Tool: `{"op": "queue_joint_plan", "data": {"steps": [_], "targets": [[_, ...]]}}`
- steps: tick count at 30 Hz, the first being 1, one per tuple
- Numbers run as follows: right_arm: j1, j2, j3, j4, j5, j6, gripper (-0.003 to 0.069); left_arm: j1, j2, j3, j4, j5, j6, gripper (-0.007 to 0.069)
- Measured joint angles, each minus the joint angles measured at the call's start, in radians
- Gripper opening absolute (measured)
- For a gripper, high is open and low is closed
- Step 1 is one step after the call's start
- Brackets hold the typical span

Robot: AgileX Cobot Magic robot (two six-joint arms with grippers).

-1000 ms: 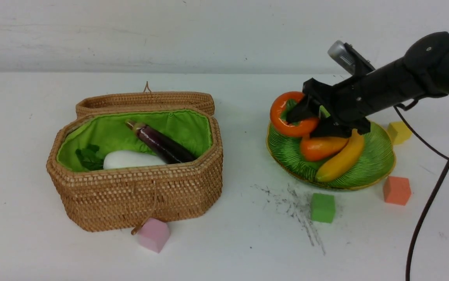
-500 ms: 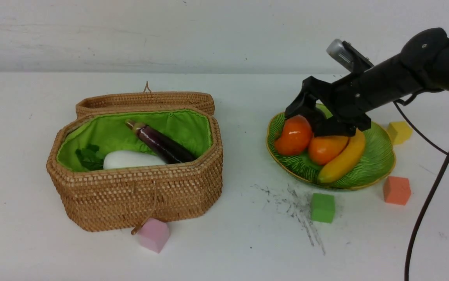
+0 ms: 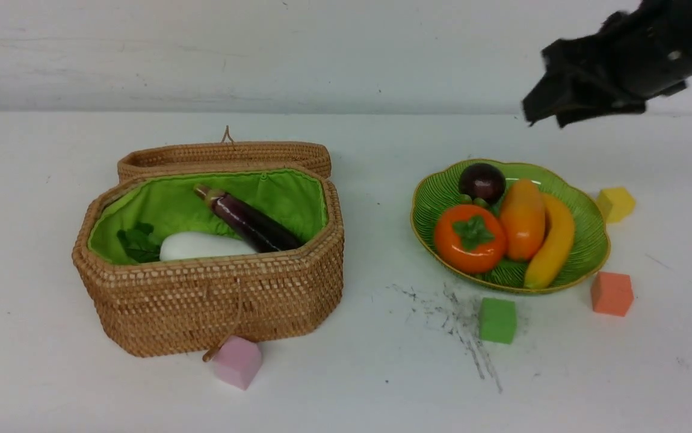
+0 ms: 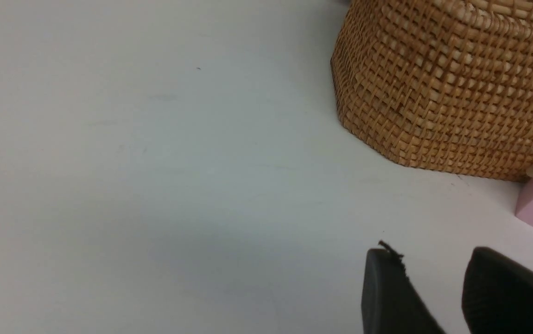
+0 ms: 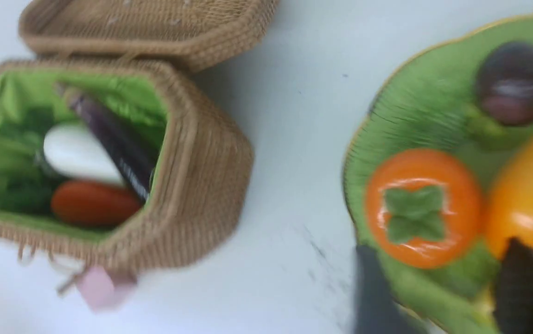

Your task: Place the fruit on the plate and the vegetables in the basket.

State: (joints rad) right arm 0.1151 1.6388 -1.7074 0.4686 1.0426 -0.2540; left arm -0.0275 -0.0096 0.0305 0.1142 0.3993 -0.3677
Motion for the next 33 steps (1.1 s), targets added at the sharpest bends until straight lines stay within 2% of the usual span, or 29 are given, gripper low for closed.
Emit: {"op": "queue_joint_plan", "data": {"steps": [1, 2, 3, 4, 5, 6, 10, 14, 15, 16, 19, 25, 33], "targets": [[0.0, -0.054, 0.019, -0.042, 0.004, 0.032, 0.0189, 0.0, 0.0, 0.0, 0.0, 0.0, 0.0, 0.0239], [0.0, -0.063, 0.024, -0.048, 0.004, 0.032, 0.0177, 0.0, 0.0, 0.0, 0.0, 0.0, 0.0, 0.0239], [0.0, -0.136, 0.076, -0.102, 0.0, 0.077, 0.0072, 0.0, 0.0, 0.0, 0.0, 0.0, 0.0, 0.0239], [0.0, -0.183, 0.117, -0.123, -0.014, 0.097, 0.0027, 0.0, 0.0, 0.0, 0.0, 0.0, 0.0, 0.0239], [0.0, -0.192, 0.117, -0.123, -0.014, 0.1, 0.0027, 0.0, 0.0, 0.0, 0.0, 0.0, 0.0, 0.0239], [0.0, -0.271, 0.202, -0.141, -0.045, 0.119, -0.0004, 0.0, 0.0, 0.0, 0.0, 0.0, 0.0, 0.0239], [0.0, -0.442, 0.429, -0.139, -0.17, 0.126, -0.0008, 0.0, 0.0, 0.0, 0.0, 0.0, 0.0, 0.0239], [0.0, -0.685, 0.81, -0.102, -0.478, 0.117, -0.0008, 0.0, 0.0, 0.0, 0.0, 0.0, 0.0, 0.0239], [0.0, -0.685, 0.81, -0.102, -0.478, 0.117, -0.0008, 0.0, 0.0, 0.0, 0.0, 0.0, 0.0, 0.0239], [0.0, -0.764, 0.915, -0.09, -0.564, 0.112, -0.0008, 0.0, 0.0, 0.0, 0.0, 0.0, 0.0, 0.0239], [0.0, -0.865, 1.065, -0.08, -0.671, 0.11, -0.0008, 0.0, 0.0, 0.0, 0.0, 0.0, 0.0, 0.0239], [0.0, -0.988, 1.283, -0.078, -0.694, 0.109, -0.0008, 0.0, 0.0, 0.0, 0.0, 0.0, 0.0, 0.0239], [0.0, -1.006, 1.472, -0.098, -0.676, 0.109, -0.0007, 0.0, 0.0, 0.0, 0.0, 0.0, 0.0, 0.0239]]}}
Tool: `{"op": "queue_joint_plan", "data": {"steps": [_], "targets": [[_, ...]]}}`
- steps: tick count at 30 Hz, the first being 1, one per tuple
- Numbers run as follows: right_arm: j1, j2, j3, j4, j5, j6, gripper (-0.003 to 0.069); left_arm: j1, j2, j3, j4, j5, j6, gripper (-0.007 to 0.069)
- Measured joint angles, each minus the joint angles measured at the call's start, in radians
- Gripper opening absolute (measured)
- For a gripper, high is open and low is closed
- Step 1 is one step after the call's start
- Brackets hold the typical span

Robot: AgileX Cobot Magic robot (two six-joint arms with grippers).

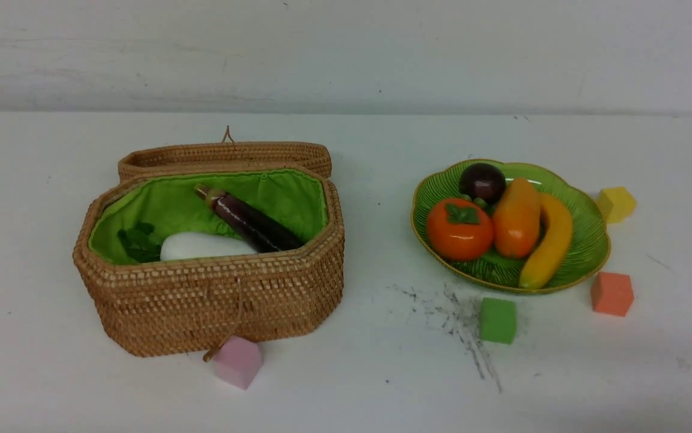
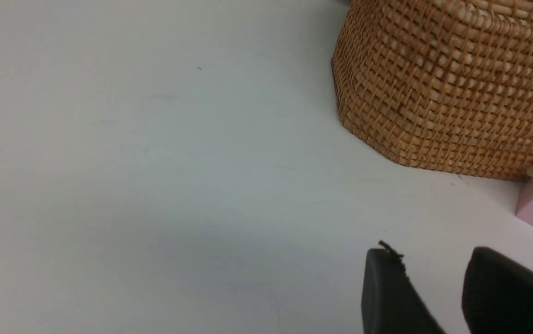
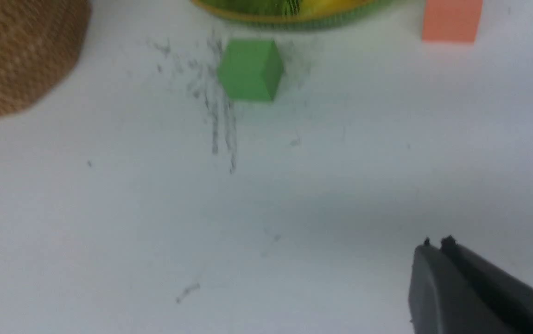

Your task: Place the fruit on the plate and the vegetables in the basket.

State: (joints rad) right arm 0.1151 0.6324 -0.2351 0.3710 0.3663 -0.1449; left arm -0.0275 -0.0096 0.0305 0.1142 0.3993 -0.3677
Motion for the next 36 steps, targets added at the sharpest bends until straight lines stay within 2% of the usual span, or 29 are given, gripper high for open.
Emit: {"op": "queue_joint_plan", "data": {"steps": [5, 8, 13, 18, 36], "targets": [[-0.003, -0.029, 0.052, -0.115, -0.006, 0.0, -0.0006, 0.0, 0.0, 0.0, 0.0, 0.0, 0.0, 0.0239], [-0.059, -0.176, 0.078, -0.246, 0.025, 0.005, -0.0004, 0.0, 0.0, 0.0, 0.0, 0.0, 0.0, 0.0239], [-0.122, -0.447, 0.154, -0.349, 0.058, 0.076, -0.0002, 0.0, 0.0, 0.0, 0.0, 0.0, 0.0, 0.0239], [-0.149, -0.631, 0.242, -0.359, 0.044, 0.145, 0.0001, 0.0, 0.0, 0.0, 0.0, -0.002, 0.0, 0.0239], [-0.149, -0.642, 0.248, -0.353, 0.023, 0.145, 0.0013, 0.0, 0.0, 0.0, 0.0, -0.002, 0.0, 0.0239]]}}
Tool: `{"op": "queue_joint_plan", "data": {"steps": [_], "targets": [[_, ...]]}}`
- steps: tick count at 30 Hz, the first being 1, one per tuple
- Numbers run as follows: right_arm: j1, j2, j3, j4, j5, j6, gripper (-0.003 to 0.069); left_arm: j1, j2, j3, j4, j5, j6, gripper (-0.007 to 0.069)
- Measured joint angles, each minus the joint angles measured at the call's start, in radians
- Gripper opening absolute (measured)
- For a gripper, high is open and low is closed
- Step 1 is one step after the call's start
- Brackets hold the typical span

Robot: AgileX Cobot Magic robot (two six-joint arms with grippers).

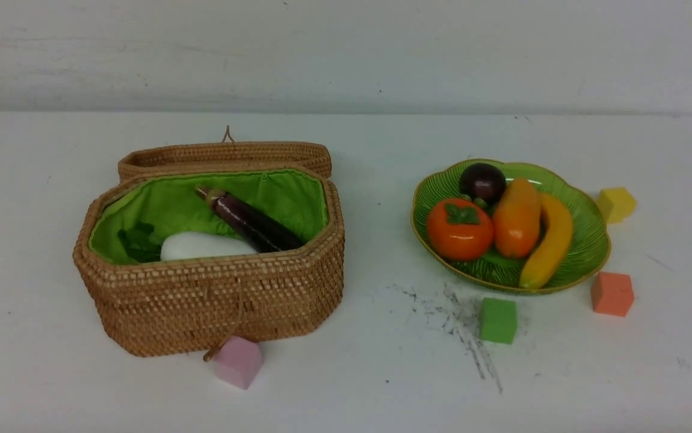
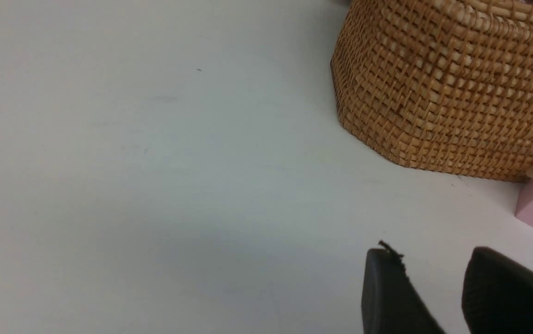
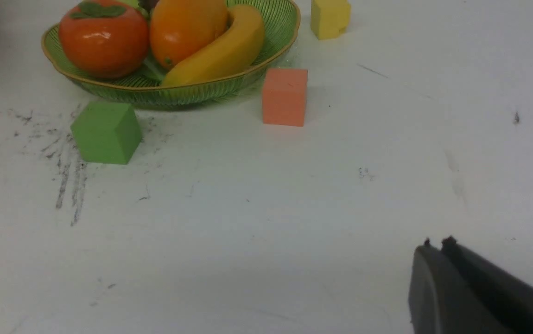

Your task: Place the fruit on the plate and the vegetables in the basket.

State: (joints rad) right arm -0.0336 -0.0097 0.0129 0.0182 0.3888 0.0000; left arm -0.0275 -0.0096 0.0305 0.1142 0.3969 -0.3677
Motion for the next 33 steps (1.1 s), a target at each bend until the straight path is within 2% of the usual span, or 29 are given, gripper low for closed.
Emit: {"op": "queue_joint_plan", "data": {"steps": [33], "targets": [[0.0, 0.0, 0.001, 0.0, -0.003, 0.0, 0.0036, 0.0, 0.0, 0.0, 0.0, -0.001, 0.0, 0.0239]]}}
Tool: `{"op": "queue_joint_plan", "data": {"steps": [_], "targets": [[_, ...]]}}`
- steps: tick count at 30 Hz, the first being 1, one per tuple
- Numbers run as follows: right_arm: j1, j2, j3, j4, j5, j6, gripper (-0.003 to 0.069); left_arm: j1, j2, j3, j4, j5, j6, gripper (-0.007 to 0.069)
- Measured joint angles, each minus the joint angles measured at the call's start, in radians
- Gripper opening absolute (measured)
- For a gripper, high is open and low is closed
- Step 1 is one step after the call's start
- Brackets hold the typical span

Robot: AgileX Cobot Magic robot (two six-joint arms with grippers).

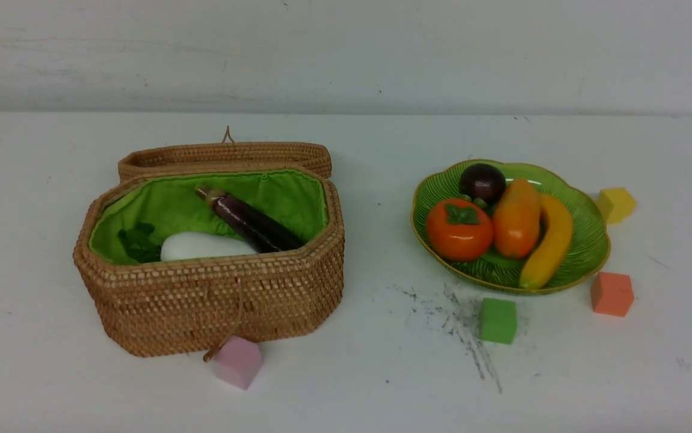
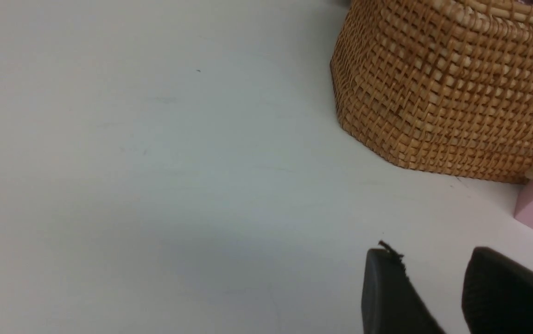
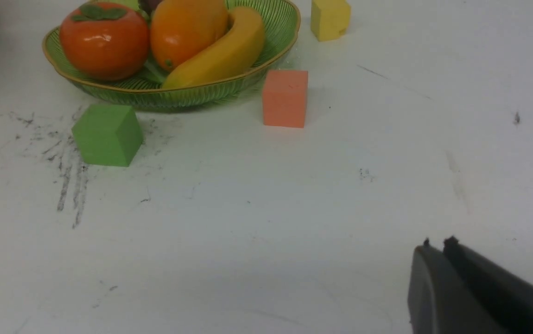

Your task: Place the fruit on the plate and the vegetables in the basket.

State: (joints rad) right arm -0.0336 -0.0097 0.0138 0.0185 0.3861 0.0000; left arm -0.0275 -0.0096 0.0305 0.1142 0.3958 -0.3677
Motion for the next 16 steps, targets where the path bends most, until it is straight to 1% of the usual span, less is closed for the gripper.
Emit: {"op": "queue_joint_plan", "data": {"steps": [16], "targets": [[0.0, 0.0, 0.0, 0.0, 0.0, 0.0, 0.0047, 0.0, 0.0, 0.0, 0.0, 0.0, 0.0, 0.0239]]}}
